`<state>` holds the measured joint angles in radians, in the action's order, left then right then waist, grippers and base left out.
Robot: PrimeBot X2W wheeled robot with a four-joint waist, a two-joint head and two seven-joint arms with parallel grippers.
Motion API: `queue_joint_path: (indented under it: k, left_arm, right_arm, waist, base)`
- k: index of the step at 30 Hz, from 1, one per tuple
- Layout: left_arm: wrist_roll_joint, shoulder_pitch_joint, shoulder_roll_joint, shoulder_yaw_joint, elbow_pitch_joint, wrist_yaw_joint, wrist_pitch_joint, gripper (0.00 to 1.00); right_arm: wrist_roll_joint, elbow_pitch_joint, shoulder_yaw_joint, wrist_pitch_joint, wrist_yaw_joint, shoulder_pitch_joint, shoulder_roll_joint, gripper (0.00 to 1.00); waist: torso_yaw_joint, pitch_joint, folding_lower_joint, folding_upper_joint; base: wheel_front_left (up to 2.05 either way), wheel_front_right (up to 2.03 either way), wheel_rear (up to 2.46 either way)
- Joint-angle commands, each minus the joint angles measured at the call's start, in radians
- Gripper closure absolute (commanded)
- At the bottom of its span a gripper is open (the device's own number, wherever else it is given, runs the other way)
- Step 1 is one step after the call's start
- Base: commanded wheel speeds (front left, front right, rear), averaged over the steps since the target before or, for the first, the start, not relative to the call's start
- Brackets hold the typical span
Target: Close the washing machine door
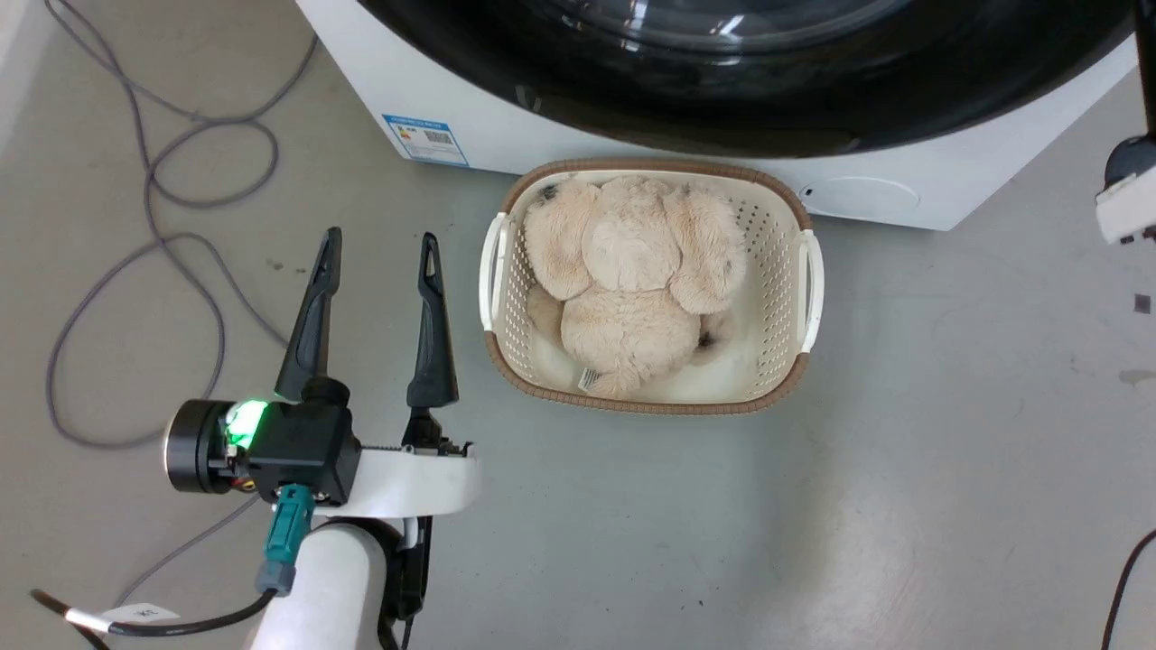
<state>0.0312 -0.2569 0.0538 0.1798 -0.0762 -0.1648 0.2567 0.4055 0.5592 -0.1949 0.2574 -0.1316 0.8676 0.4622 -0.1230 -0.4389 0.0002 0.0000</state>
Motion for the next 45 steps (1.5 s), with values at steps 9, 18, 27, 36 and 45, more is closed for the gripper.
queue_joint_path:
  k: [9,18,27,36,45]
  left_arm:
    - [0.013,-0.002,-0.002,-0.025,0.009,-0.018,0.005,0.00]
    - [0.004,0.055,0.011,-0.081,0.041,-0.015,0.005,0.00]
    - [-0.004,0.143,0.022,-0.114,0.083,-0.016,0.005,0.00]
    - [-0.012,0.231,0.031,-0.126,0.098,-0.016,0.005,0.00]
    - [-0.013,0.276,0.036,-0.115,0.106,0.001,0.005,0.00]
  right_arm:
    - [-0.058,0.036,0.035,0.004,0.001,0.005,-0.033,1.00]
    - [-0.257,-0.329,0.266,0.004,0.001,-0.189,-0.143,1.00]
    - [-0.357,-0.528,0.297,0.004,0.001,-0.431,-0.308,1.00]
    - [-0.325,-0.433,0.270,0.004,0.001,-0.614,-0.387,0.00]
    - [-0.290,-0.409,0.240,0.004,0.001,-0.777,-0.411,0.00]
  waist:
    - [0.006,0.039,-0.0002,0.0000]
    - [0.047,0.164,-0.0002,0.0000]
    - [0.085,0.307,-0.0002,0.0000]
    - [0.107,0.405,-0.0002,0.0000]
    - [0.110,0.448,-0.0002,0.0000]
  base:
    - [0.00,0.00,0.00]
    - [0.00,0.00,0.00]
    - [0.00,0.00,0.00]
    - [0.00,0.00,0.00]
    - [0.00,0.00,0.00]
